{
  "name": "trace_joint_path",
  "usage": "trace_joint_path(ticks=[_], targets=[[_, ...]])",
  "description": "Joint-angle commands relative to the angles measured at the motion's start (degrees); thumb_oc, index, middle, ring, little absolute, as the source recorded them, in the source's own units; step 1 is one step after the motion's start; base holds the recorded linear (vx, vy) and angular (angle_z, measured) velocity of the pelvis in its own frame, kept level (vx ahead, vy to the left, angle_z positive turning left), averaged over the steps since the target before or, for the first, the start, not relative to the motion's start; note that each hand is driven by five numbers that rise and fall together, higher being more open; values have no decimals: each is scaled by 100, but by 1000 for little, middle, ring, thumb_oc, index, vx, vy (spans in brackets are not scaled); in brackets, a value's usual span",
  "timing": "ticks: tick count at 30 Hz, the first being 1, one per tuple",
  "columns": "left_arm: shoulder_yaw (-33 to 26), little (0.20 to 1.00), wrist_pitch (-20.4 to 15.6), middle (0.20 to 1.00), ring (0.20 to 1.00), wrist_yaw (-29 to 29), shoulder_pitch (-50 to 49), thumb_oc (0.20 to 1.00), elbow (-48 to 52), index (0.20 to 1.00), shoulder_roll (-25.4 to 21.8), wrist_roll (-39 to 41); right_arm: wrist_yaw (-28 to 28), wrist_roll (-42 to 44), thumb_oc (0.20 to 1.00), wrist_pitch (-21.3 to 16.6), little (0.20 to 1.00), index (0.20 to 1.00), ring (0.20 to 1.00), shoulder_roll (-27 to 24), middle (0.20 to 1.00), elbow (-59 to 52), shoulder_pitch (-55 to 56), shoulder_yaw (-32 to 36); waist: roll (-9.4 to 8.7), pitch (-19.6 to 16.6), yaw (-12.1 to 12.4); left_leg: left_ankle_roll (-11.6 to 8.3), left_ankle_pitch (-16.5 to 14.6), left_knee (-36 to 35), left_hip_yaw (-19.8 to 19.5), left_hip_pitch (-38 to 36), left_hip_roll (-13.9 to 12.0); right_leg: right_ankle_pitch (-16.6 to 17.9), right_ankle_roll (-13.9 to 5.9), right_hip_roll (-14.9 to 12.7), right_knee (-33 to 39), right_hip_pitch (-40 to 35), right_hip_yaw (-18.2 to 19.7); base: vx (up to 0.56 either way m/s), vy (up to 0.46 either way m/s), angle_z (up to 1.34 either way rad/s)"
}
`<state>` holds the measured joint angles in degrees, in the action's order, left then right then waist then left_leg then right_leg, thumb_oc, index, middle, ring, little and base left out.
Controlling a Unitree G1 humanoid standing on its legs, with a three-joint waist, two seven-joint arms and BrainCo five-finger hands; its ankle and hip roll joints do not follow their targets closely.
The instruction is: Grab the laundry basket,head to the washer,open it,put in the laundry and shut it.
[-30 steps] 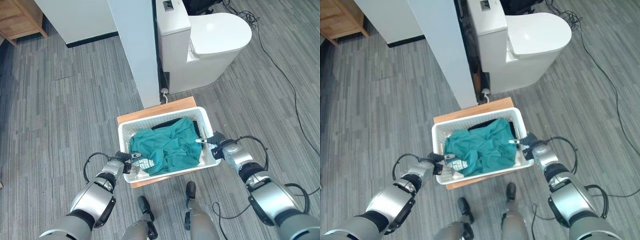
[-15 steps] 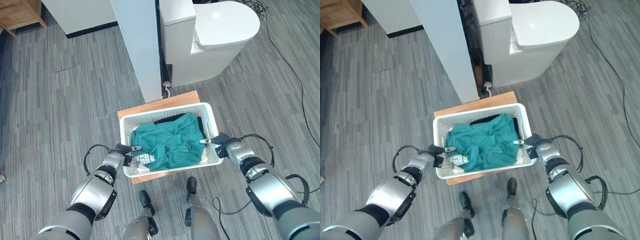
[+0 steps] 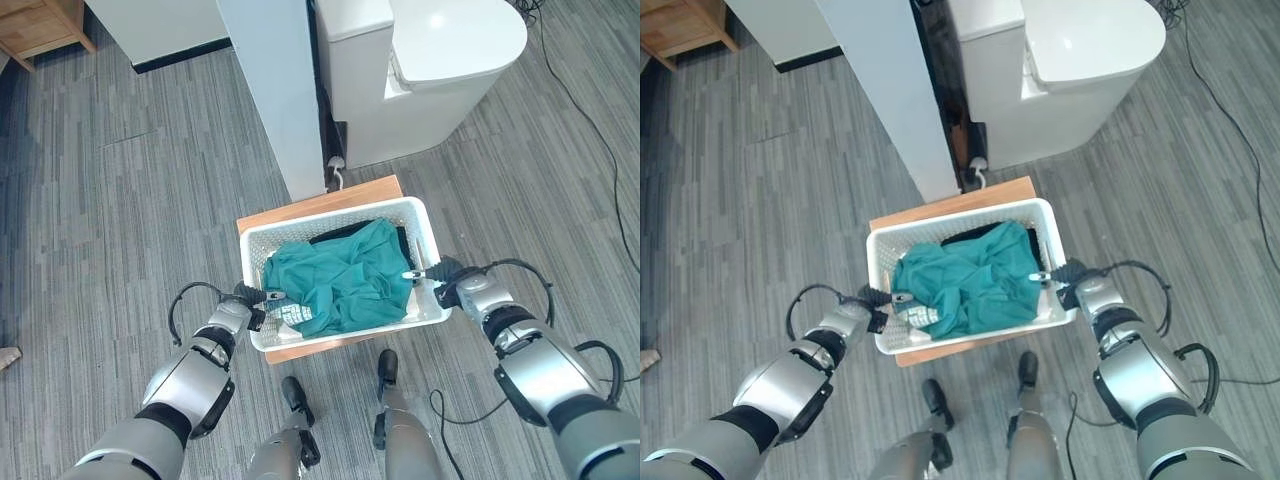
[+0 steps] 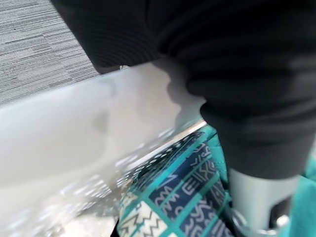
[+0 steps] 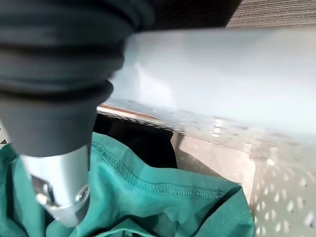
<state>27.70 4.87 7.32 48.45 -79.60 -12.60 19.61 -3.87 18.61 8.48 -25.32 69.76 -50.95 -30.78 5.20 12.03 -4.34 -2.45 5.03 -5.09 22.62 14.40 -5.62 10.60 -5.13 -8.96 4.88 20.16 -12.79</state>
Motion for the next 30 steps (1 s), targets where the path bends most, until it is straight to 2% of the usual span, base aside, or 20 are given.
trace_joint_path(ticks=[1,5,6,7,10,11,12,14,15,17,19,23,25,29,30], targets=[[83,1000,-85,1000,1000,-71,551,1000,-564,1000,254,-277,14,-188,1000,-228,1000,1000,1000,285,1000,21,-615,-240,-146,293,-71,-510,230,9,-217,-269,-434,189,-539,-391,12,-131,316,0,0,0],[64,1000,-117,1000,1000,-54,470,1000,-550,1000,226,-324,66,-240,1000,-261,1000,1000,1000,272,1000,-417,-510,-226,-168,300,-86,-502,208,9,-191,-316,-439,188,-539,-379,12,-143,359,-1,6,-1],[28,1000,-132,1000,1000,-44,389,1000,-519,1000,212,-339,77,-302,944,-272,944,944,944,262,944,-785,-372,-227,-188,305,-100,-501,201,9,-171,-357,-444,188,-538,-371,12,-158,372,-7,20,-5],[8,1000,-140,1000,1000,-35,359,1000,-511,1000,208,-342,88,-320,940,-277,940,940,940,248,940,-969,-298,-222,-199,307,-109,-501,198,9,-159,-377,-447,193,-535,-367,12,-163,385,-8,22,-6],[-32,1000,-157,1000,1000,-23,259,1000,-474,1000,215,-409,89,-372,671,-293,671,671,671,239,671,-1367,-83,-187,-229,292,-122,-494,180,9,-107,-434,-450,193,-543,-360,12,-179,416,-10,17,-12],[-31,950,-160,950,950,-17,237,950,-463,950,211,-431,92,-381,617,-303,617,617,617,232,617,-1461,-28,-163,-239,293,-126,-493,175,9,-92,-450,-449,196,-544,-357,12,-187,418,-15,18,-16],[-15,539,-163,539,539,-30,209,539,-454,539,222,-463,107,-389,580,-315,580,580,580,215,580,-1583,12,-136,-246,291,-131,-490,170,9,-80,-466,-448,197,-546,-354,12,-192,428,-13,14,-7],[-25,203,-170,203,203,-41,146,203,-430,203,244,-492,114,-419,548,-333,548,548,548,187,548,-1769,137,-109,-262,278,-140,-488,166,9,-56,-492,-446,211,-554,-356,12,-199,440,0,0,0],[-1,200,-178,200,200,-69,102,200,-404,200,283,-519,124,-420,479,-346,479,479,479,182,479,-1855,200,-79,-260,265,-143,-489,165,9,-44,-500,-442,211,-555,-353,12,-201,444,0,0,0],[-2,200,-187,200,200,-54,76,200,-394,200,302,-530,148,-432,438,-356,438,438,438,178,438,-1906,244,-57,-262,258,-147,-486,163,9,-40,-506,-441,213,-555,-353,12,-201,445,-11,7,-4],[10,200,-208,200,200,-22,50,200,-354,200,336,-583,170,-449,341,-389,341,341,341,177,341,-2116,394,-19,-278,255,-163,-483,161,9,-33,-531,-445,213,-560,-355,12,-222,448,0,0,0],[-22,200,-233,200,200,-22,-28,200,-296,200,380,-579,184,-467,285,-415,285,285,285,165,285,-2354,578,51,-283,219,-174,-482,153,9,-28,-569,-442,207,-562,-352,12,-262,438,0,0,-1],[-29,200,-271,200,200,-13,-104,200,-223,200,424,-589,194,-422,200,-475,200,200,200,200,200,-2495,799,89,-280,185,-175,-480,147,9,-26,-613,-439,189,-560,-353,12,-309,425,-6,-5,-4],[-37,200,-337,200,200,-43,-275,200,-115,200,514,-573,211,-142,200,-597,200,200,200,283,200,-2613,1209,267,-268,113,-169,-484,146,9,-15,-691,-444,164,-564,-336,12,-407,392,0,0,0],[-84,200,-366,200,200,-58,-331,200,-111,200,541,-471,235,267,200,-683,200,200,200,373,200,-2589,1341,361,-266,92,-155,-486,150,9,-2,-724,-453,159,-572,-324,12,-434,378,0,0,0]])
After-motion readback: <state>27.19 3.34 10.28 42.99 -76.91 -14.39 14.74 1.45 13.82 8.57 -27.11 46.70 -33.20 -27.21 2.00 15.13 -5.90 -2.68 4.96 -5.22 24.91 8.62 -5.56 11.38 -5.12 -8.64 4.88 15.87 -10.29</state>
